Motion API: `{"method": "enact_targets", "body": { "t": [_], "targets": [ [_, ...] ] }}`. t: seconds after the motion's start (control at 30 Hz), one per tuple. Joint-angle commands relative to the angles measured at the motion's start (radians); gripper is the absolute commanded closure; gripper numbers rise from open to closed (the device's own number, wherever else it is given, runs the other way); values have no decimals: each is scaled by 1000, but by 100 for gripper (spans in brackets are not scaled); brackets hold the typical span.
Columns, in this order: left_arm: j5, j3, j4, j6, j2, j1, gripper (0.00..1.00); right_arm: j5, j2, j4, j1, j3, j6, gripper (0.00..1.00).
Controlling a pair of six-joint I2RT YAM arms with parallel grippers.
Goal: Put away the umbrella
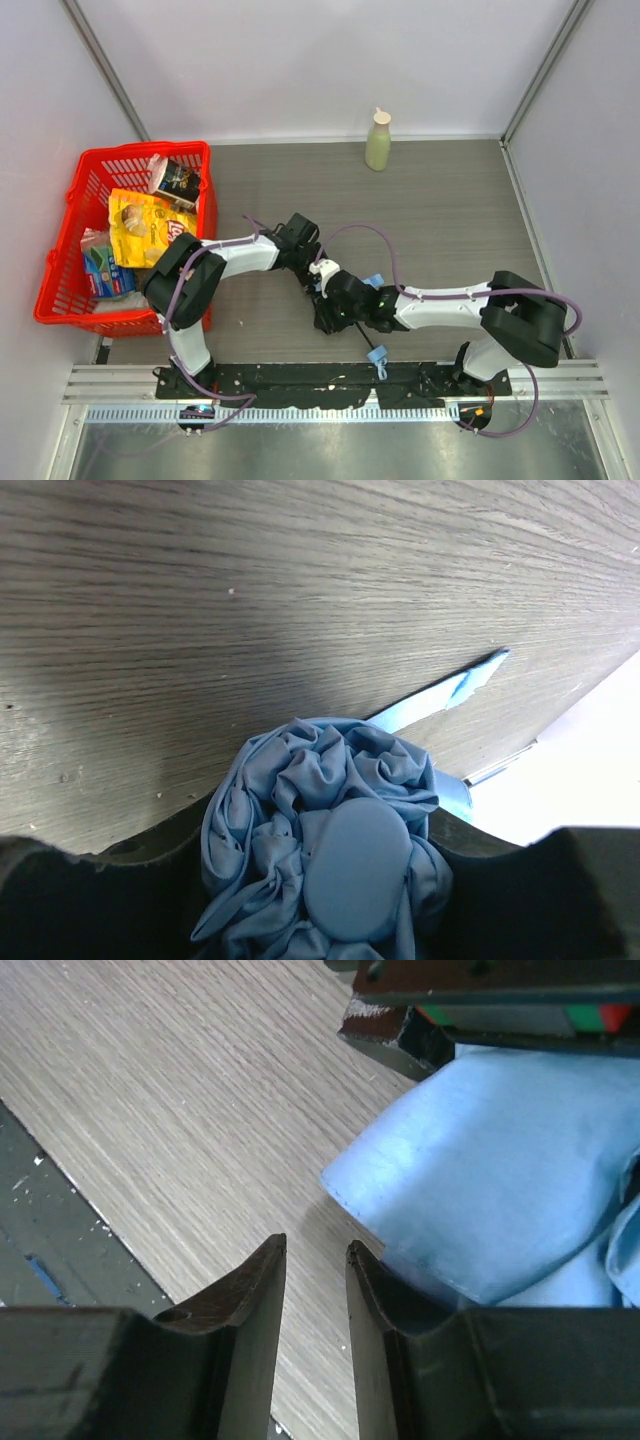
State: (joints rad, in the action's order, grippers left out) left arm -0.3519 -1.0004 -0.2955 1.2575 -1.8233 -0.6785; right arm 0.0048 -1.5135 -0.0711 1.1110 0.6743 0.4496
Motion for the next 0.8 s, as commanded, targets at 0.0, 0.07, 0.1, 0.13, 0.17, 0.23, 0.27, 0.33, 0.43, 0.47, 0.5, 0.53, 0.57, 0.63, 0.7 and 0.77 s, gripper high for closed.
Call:
{"method": "enact_targets", "body": {
  "t": [0.0,0.07,0.1,0.13,0.17,0.23,0.27,0.33,0.43,0.47,0.5,0.53,0.57,0.63,0.7,0.77],
  "targets": [
    [179,89,-37,-63,-110,-15,100,-46,96,103,1,77,3,63],
    [172,91,-22,-66,-113,-15,100,-94,148,145,1,108,17,63],
    [169,91,-18,-69,-111,-13,100,-97,204,146,3,110,27,62],
    [166,94,-11,-70,-111,-15,100,-83,234,146,1,102,62,60],
    [163,97,-11,-70,-105,-16,100,-22,301,154,1,97,84,57],
    [162,95,-17,-70,-94,-15,100,81,390,220,-10,88,136,50],
    [162,95,-22,-69,-88,-15,100,107,442,235,-10,76,150,45],
    [165,91,-50,-60,-82,-15,100,217,501,284,-10,42,147,37],
    [175,71,-114,-41,-87,-16,100,332,530,338,-10,-7,80,22],
    [176,72,-116,-35,-85,-15,100,360,512,329,-8,-18,25,21],
    [177,77,-119,-24,-83,-16,100,369,495,297,-8,-24,0,20],
    [180,80,-123,-17,-82,-15,100,380,457,269,-8,-33,-49,20],
    [186,77,-134,-9,-80,-16,100,380,435,227,-7,-38,-67,19],
    [203,62,-177,0,-85,-15,100,409,360,194,18,-21,-123,19],
    [217,46,-220,9,-93,-16,100,463,274,141,49,-12,-184,18],
    [218,37,-246,22,-96,-15,100,544,204,130,70,4,-206,18]
  ]
}}
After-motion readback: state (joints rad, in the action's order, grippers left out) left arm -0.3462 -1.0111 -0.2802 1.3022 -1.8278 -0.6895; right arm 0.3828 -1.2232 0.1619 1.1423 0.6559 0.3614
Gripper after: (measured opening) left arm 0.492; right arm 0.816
